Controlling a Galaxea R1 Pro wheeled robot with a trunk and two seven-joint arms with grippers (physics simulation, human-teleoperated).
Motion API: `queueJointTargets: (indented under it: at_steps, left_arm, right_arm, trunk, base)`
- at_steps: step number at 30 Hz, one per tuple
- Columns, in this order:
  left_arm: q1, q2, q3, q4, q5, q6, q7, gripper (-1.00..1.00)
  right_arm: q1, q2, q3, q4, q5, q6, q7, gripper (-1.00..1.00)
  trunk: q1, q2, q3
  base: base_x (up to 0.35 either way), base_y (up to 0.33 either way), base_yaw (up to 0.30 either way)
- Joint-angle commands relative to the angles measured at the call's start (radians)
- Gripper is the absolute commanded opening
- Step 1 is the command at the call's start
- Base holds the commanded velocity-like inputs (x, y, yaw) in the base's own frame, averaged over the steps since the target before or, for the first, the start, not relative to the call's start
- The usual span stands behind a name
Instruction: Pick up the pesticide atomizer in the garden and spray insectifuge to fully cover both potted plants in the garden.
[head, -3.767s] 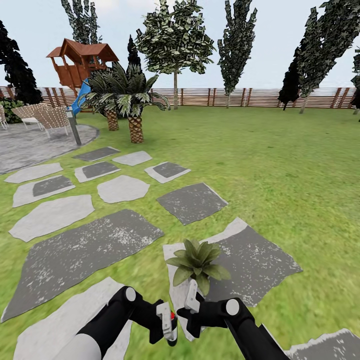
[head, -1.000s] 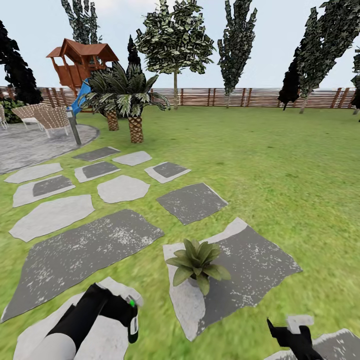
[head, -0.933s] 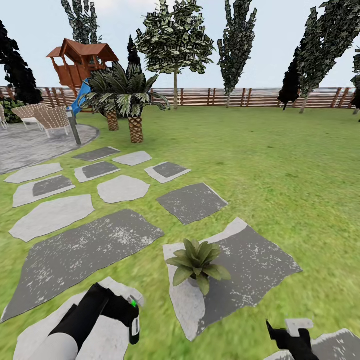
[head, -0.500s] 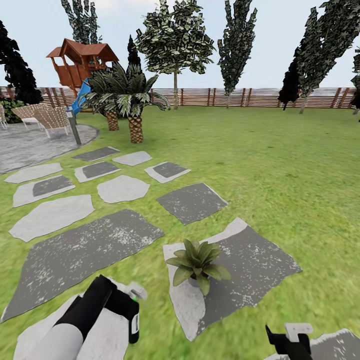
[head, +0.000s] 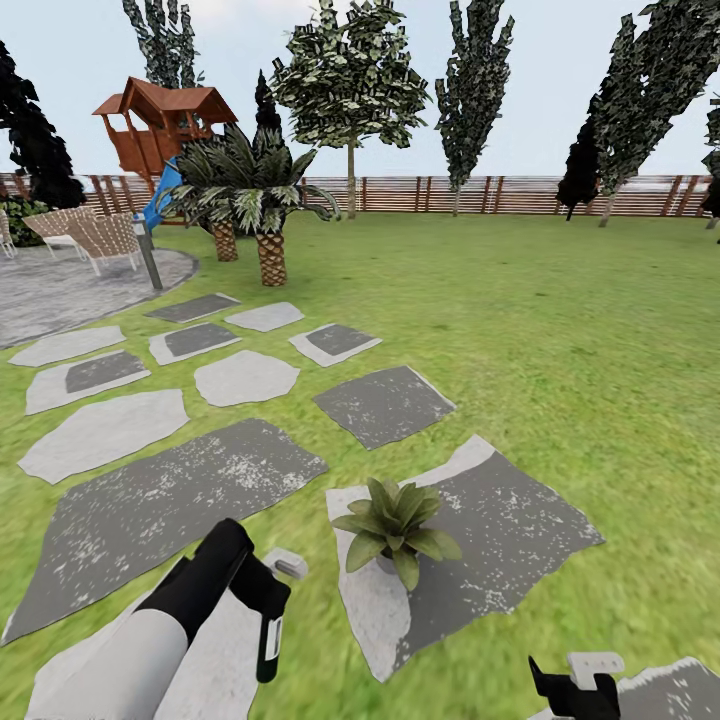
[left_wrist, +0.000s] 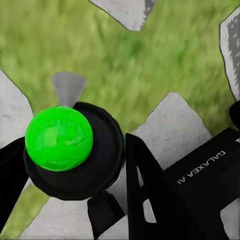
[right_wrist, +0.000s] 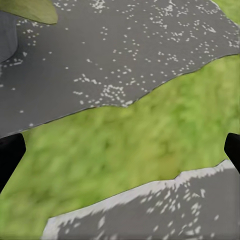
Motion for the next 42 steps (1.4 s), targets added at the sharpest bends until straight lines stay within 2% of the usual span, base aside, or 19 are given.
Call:
queueJointTargets:
  at_steps: [1,7,30,42]
  left_arm:
    - [-0.002,0.000,-0.007,-0.002,-0.010,0.010,-0.010,-1.00]
    - [-0.002,0.001,-0.013,-0.002,-0.012,0.018,-0.010,-1.00]
    - [0.003,0.004,-0.019,0.002,-0.017,0.018,-0.008,-1.00]
    - [0.002,0.006,-0.019,0.002,-0.018,0.018,-0.008,-1.00]
  right_arm:
    - [-0.001,0.000,-0.008,0.000,0.004,-0.004,0.008,1.00]
    - [-0.001,-0.001,-0.009,0.000,0.004,-0.003,0.008,1.00]
    - [-0.001,0.000,-0.008,0.000,0.004,-0.003,0.007,1.00]
    - [-0.001,0.000,-0.008,0.001,0.004,-0.004,0.007,1.00]
  trunk:
    - [0.000,0.000,-0.001]
    - [0.000,0.000,-0.001]
    - [0.000,0.000,-0.001]
    - [0.000,0.000,-0.001]
  base:
    - [0.000,0.000,0.000]
    - [0.000,0.000,-0.117]
    - [0.000,0.000,-0.287]
    - [0.034,0.011,-0.041]
